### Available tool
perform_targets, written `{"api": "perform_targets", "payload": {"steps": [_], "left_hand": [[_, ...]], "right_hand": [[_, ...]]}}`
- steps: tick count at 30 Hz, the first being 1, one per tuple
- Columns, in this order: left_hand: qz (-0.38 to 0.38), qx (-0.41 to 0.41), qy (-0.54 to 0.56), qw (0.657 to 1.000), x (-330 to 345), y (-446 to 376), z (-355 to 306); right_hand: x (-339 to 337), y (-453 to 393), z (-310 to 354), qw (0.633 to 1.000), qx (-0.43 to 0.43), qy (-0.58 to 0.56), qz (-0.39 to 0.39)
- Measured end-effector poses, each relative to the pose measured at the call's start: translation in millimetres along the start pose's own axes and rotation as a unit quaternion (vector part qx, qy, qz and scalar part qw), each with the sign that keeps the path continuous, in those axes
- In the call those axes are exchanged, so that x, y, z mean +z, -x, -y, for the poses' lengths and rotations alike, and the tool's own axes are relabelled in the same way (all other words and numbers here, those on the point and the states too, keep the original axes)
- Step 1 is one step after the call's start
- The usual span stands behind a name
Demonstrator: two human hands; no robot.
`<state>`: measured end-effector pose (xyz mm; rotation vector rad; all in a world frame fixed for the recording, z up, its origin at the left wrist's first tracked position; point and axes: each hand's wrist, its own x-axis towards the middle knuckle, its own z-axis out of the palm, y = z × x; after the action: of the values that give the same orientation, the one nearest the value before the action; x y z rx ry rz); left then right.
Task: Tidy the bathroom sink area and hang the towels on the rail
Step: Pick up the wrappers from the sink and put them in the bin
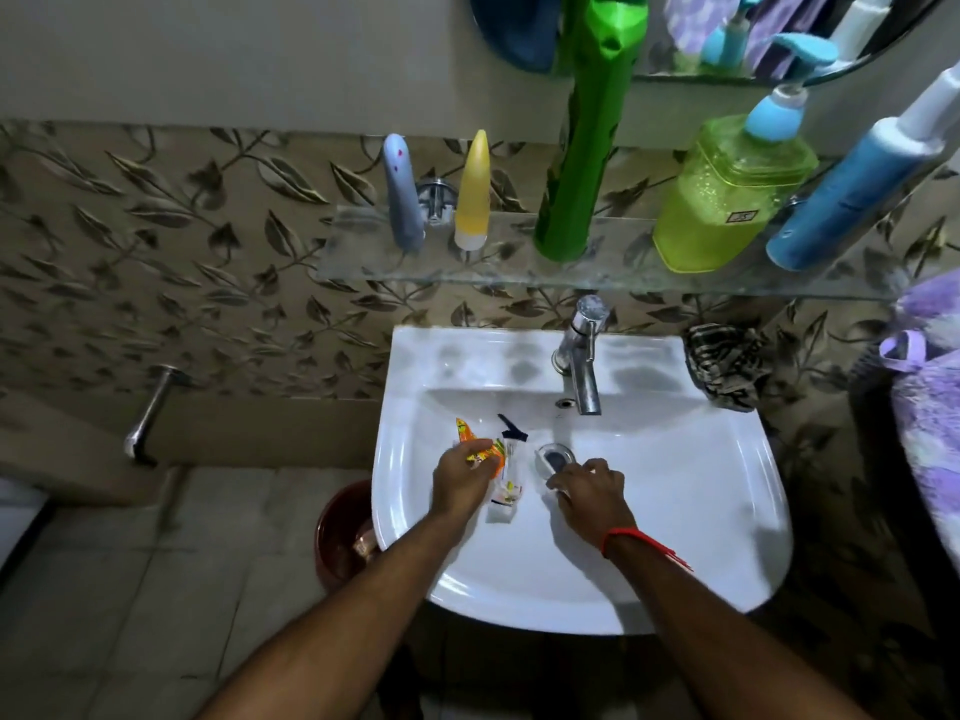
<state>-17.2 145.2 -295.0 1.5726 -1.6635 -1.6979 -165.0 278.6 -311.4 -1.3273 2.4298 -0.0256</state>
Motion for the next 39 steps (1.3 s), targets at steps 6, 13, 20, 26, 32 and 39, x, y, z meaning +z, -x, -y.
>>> {"api": "perform_targets", "payload": {"steps": [6, 13, 20, 26, 32, 39], "left_hand": [[-0.048, 0.088, 0.119, 0.988, -70, 32, -9], [-0.229, 0.149, 0.225, 0.935, -167, 63, 14], [-0.324, 0.040, 0.103, 0.940, -230, 45, 99], [-0.278, -0.124, 0.084, 0.949, -237, 10, 178], [-0.209, -0.167, 0.023, 0.963, -231, -51, 232], [-0.160, -0.194, 0.002, 0.968, -203, -128, 311]], "right_hand": [[-21, 15, 37, 0.946, -0.058, -0.289, -0.132], [-59, 26, 125, 0.890, -0.142, -0.375, -0.220], [-67, 19, 236, 0.883, -0.237, -0.313, -0.257], [2, 3, 318, 0.965, -0.187, -0.175, -0.062], [107, -45, 323, 0.962, 0.042, -0.232, 0.135], [224, -106, 321, 0.939, 0.180, -0.255, 0.147]]}}
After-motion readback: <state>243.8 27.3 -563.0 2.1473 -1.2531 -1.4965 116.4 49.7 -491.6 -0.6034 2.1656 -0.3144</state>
